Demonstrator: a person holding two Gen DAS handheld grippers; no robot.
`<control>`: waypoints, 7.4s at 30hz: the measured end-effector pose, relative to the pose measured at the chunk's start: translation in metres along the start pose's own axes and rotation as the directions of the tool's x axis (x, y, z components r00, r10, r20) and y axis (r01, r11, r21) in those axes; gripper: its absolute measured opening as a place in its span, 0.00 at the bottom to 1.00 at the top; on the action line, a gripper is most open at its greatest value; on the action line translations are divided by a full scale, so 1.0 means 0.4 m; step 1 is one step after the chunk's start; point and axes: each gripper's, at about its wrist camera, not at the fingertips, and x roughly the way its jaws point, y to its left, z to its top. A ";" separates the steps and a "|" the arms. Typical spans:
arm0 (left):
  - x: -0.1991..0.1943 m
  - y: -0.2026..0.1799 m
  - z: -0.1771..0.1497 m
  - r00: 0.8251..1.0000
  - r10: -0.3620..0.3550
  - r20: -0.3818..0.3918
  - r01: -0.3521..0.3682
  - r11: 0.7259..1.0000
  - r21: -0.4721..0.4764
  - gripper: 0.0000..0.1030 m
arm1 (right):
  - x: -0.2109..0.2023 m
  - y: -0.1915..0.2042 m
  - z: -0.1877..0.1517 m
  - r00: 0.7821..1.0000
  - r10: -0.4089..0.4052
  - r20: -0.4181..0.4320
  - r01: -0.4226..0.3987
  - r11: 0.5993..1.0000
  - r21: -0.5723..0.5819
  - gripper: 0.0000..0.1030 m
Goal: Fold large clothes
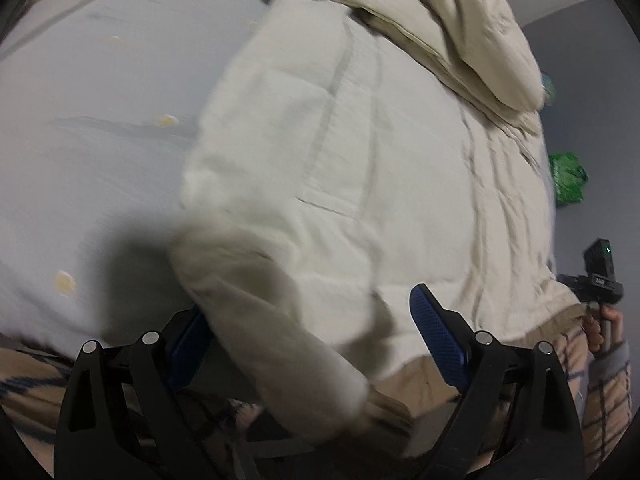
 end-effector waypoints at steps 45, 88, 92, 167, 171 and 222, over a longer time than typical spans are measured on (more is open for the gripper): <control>-0.365 -0.143 0.223 0.831 -0.351 0.431 0.289 0.935 0.205 0.13 | -0.241 0.258 0.080 0.486 0.674 0.557 -0.551 0.731 -0.404 0.14; -0.137 -0.074 0.756 0.745 -0.339 0.575 0.478 0.872 -0.105 0.16 | -0.132 0.182 0.647 0.366 0.397 0.842 -0.704 0.710 -0.028 0.14; -0.111 -0.070 0.770 0.762 -0.316 0.565 0.465 0.875 -0.136 0.16 | -0.119 0.182 0.663 0.386 0.376 0.842 -0.686 0.728 -0.011 0.14; 0.135 -0.333 0.746 0.915 0.140 0.379 -0.217 0.961 0.170 0.94 | 0.163 0.752 0.694 0.667 -0.210 0.715 0.556 0.779 -0.290 0.94; 0.107 -0.347 0.749 0.914 0.109 0.391 -0.183 0.970 0.158 0.93 | 0.111 0.756 0.684 0.675 -0.163 0.719 0.503 0.816 -0.286 0.94; -0.168 -0.207 0.333 0.857 0.023 0.515 -0.084 0.992 0.095 0.93 | -0.037 0.616 0.162 0.547 -0.133 0.827 0.422 0.897 -0.135 0.94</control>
